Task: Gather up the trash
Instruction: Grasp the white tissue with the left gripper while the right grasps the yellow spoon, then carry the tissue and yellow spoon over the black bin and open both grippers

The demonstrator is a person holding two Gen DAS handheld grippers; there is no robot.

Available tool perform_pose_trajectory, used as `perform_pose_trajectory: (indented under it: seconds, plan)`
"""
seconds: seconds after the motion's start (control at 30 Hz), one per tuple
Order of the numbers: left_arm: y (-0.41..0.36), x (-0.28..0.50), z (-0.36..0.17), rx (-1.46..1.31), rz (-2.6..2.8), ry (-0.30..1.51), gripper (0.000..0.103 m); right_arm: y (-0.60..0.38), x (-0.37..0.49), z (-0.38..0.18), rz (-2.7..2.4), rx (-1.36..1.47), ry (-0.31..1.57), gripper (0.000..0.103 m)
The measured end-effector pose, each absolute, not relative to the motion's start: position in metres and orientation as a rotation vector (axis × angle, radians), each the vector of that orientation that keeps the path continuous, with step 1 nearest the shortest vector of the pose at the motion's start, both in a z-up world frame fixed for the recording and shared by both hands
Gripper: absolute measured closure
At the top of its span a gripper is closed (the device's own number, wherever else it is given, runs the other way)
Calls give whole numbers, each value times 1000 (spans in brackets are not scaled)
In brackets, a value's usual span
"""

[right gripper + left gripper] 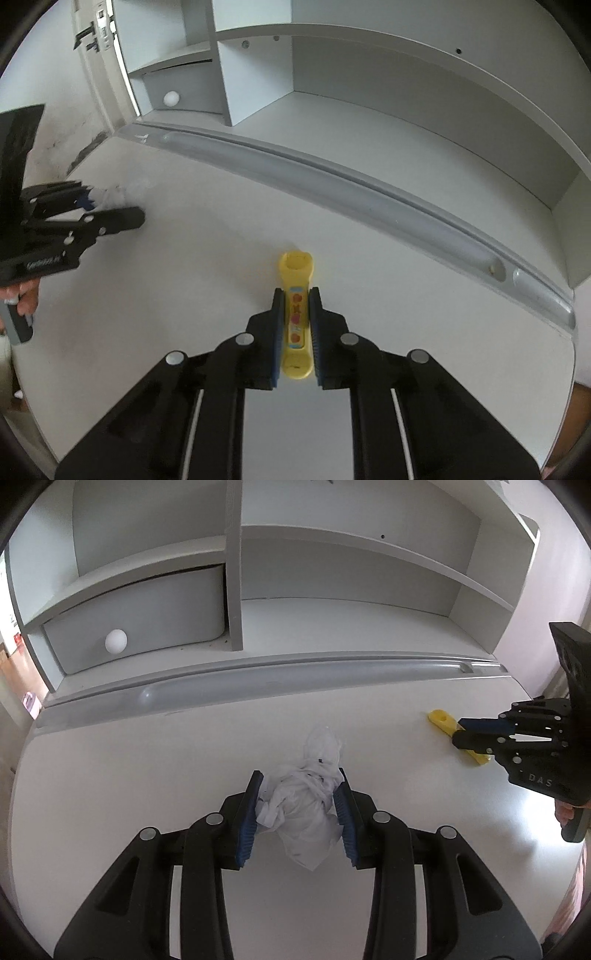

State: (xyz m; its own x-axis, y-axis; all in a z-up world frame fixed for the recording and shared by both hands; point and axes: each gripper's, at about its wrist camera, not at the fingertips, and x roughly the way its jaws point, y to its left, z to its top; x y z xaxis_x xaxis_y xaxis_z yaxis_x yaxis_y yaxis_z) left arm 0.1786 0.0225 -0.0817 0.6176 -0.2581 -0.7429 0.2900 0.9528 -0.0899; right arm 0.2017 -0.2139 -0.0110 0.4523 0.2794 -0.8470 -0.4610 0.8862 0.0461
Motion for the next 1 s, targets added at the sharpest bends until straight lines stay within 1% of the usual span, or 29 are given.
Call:
perform_pose_trajectory:
  seconds: [0.1, 0.33, 0.6, 0.77, 0.87, 1.0]
  plan:
    - [19, 169, -75, 53, -321, 830, 66, -223, 195, -7, 456, -131, 1011, 89]
    - [1, 145, -53, 94, -350, 778, 66, -244, 171, 10, 419, -73, 976, 89]
    - [-49, 103, -25, 164, -436, 715, 66, -300, 114, 32, 314, -12, 911, 89]
    - [-106, 67, -12, 221, -560, 672, 66, -358, 60, 42, 189, 76, 859, 89]
    - [-157, 36, -6, 267, -694, 647, 66, -399, 19, 48, 91, 119, 833, 89]
    - [-221, -4, -9, 283, -925, 669, 67, -456, -44, 55, -57, 186, 798, 89]
